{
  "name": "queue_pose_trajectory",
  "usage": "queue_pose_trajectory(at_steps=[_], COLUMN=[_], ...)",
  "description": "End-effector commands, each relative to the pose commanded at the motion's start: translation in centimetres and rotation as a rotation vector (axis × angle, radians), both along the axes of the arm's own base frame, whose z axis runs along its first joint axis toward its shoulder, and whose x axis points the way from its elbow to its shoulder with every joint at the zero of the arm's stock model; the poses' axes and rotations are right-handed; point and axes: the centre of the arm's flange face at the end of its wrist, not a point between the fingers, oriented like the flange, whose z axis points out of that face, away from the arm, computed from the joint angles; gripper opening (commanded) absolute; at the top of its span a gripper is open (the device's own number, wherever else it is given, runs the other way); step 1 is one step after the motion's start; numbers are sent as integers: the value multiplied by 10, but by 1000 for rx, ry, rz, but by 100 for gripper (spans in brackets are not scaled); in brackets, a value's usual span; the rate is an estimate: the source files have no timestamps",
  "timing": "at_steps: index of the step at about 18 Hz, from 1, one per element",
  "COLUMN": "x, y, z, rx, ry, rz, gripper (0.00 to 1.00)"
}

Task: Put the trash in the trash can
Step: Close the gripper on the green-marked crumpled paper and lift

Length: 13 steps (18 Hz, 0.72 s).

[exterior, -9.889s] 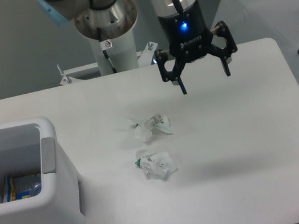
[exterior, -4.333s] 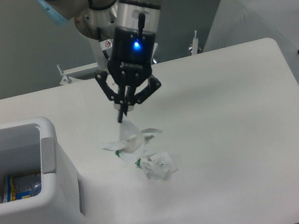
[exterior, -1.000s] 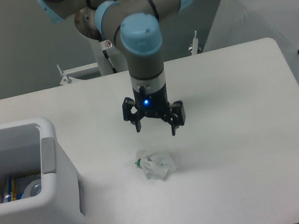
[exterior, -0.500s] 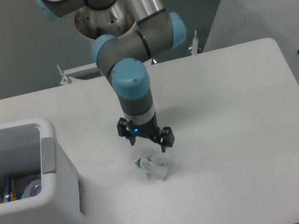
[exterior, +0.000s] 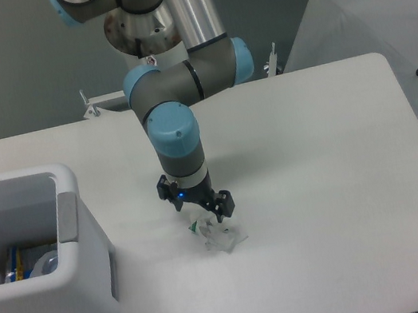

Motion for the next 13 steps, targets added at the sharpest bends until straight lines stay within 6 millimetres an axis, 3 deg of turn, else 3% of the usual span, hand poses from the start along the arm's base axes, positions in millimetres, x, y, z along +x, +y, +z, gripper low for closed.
queue_pose_trajectory(at_steps=[3,4,10,13], x=[0,0,-7,-17], y=[0,0,6,10], z=[0,1,21,41], rx=[0,2,35,69], ry=[-2,0,24,40], rz=[-2,-2,4,17], gripper=[8,0,0,0])
